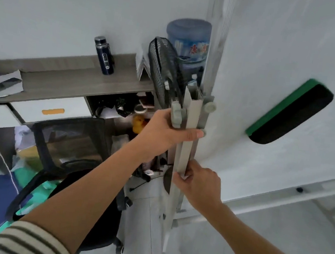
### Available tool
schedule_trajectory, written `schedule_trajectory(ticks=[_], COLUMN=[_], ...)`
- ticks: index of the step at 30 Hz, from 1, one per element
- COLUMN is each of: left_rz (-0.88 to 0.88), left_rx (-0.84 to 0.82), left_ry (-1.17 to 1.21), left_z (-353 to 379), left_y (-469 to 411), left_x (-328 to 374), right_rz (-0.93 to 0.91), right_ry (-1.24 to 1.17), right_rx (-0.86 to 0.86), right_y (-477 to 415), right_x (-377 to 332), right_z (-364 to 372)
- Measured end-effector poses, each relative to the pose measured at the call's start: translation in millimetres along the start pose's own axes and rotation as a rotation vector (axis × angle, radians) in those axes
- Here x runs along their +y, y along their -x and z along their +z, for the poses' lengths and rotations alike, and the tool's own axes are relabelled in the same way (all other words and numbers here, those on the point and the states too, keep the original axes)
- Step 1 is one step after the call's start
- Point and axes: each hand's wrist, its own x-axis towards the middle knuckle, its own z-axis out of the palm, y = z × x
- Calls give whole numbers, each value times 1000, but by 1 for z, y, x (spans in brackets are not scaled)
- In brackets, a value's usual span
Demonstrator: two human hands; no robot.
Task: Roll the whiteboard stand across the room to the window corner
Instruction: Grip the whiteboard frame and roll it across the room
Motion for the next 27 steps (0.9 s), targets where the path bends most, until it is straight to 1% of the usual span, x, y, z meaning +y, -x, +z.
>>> schedule_trajectory(ticks=[4,7,11,16,21,27], left_rz=[50,107,129,159,177,229], left_rx=[-61,-109,-147,-209,-171,-119], left_ry=[-7,-41,-61,-39,-58,-83], left_z=[7,10,13,20,31,48], left_y=[12,28,58,101,152,223], left_x=[2,2,1,4,10,18], right_rz=[225,317,436,518,547,500], right_ry=[-7,-31,-25,17,30,15], right_rx=[37,89,113,132,148,194], right_y=[31,57,93,138,187,257], right_x=[-14,-29,-49,-65,-78,-93], right_z=[-2,-4,-10,-16,-26,-34])
